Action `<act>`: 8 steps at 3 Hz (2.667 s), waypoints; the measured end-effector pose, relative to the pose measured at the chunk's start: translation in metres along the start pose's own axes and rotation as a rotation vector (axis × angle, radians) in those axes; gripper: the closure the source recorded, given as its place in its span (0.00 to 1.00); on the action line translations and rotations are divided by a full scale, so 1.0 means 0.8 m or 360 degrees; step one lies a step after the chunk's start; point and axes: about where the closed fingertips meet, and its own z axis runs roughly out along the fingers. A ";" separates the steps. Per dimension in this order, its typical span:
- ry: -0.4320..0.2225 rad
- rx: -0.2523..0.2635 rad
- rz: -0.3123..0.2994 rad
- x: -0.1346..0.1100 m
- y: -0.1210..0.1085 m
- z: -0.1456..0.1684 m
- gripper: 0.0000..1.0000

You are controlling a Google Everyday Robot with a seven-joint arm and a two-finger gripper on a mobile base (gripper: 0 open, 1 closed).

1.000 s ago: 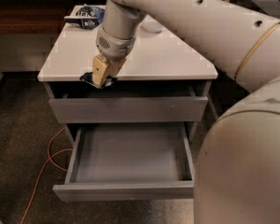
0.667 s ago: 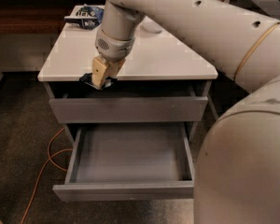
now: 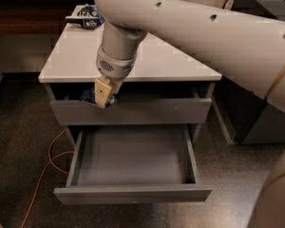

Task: Place rxbar blueberry into middle drawer

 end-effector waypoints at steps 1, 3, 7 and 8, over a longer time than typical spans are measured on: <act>0.0067 0.0054 -0.0155 0.040 0.018 0.039 1.00; 0.0050 0.0118 -0.0117 0.090 -0.010 0.111 1.00; -0.0167 0.0206 0.0196 0.152 -0.081 0.251 1.00; -0.0158 0.0167 0.0224 0.161 -0.088 0.301 1.00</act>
Offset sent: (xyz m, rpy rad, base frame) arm -0.0271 -0.0313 -0.1011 -0.1116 -0.0581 0.1253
